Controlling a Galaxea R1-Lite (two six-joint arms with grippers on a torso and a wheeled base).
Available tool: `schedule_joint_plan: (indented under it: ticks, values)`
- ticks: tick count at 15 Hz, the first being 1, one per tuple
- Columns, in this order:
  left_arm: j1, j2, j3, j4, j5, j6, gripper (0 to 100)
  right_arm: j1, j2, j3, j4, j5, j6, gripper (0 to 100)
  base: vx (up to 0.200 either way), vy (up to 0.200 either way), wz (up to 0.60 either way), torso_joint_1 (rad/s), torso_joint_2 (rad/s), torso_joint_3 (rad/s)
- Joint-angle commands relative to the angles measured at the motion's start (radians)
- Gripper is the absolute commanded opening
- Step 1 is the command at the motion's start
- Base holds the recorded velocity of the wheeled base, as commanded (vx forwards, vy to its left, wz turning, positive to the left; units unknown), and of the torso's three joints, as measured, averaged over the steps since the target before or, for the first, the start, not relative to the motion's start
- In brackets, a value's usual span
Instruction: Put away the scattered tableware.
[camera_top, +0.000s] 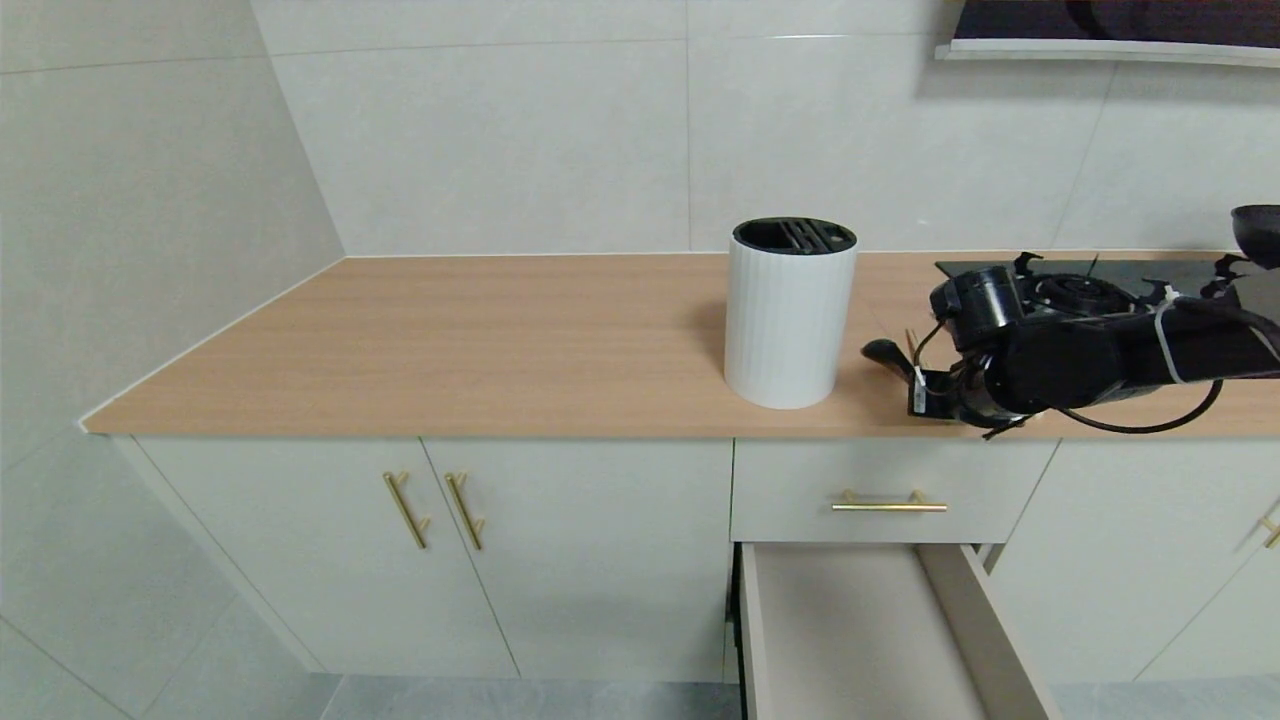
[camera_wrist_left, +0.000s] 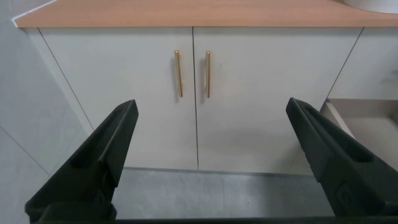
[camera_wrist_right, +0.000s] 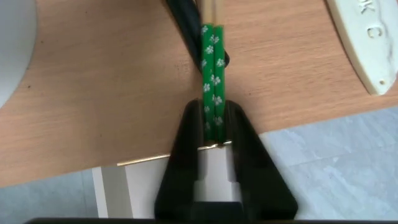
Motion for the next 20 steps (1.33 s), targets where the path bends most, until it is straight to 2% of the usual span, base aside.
schedule_joint_plan:
  ticks: [1, 7, 10, 13, 15, 18, 20]
  values:
    - [0.000, 0.000, 0.000, 0.000, 0.000, 0.000, 100, -0.007, -0.001, -0.007, 0.001, 0.000, 0.002, 0, 0.000, 0.000, 0.00, 0.000, 0.00, 0.000]
    - [0.000, 0.000, 0.000, 0.000, 0.000, 0.000, 100, -0.008, -0.044, 0.006, 0.005, 0.000, 0.004, 0, 0.000, 0.000, 0.00, 0.000, 0.00, 0.000]
    - [0.000, 0.000, 0.000, 0.000, 0.000, 0.000, 100, -0.001, -0.229, 0.144, 0.005, 0.012, 0.001, 0, 0.000, 0.000, 0.00, 0.000, 0.00, 0.000]
    - [0.000, 0.000, 0.000, 0.000, 0.000, 0.000, 100, -0.001, -0.403, 0.229, 0.042, 0.044, -0.007, 0, 0.000, 0.000, 0.00, 0.000, 0.00, 0.000]
    - [0.000, 0.000, 0.000, 0.000, 0.000, 0.000, 100, 0.019, -0.577, 0.284, 0.165, 0.135, -0.006, 0, 0.000, 0.000, 0.00, 0.000, 0.00, 0.000]
    - [0.000, 0.000, 0.000, 0.000, 0.000, 0.000, 100, 0.055, -0.724, 0.319, 0.318, 0.228, -0.006, 0, 0.000, 0.000, 0.00, 0.000, 0.00, 0.000]
    - [0.000, 0.000, 0.000, 0.000, 0.000, 0.000, 100, 0.076, -0.773, 0.333, 0.399, 0.356, -0.007, 0, 0.000, 0.000, 0.00, 0.000, 0.00, 0.000]
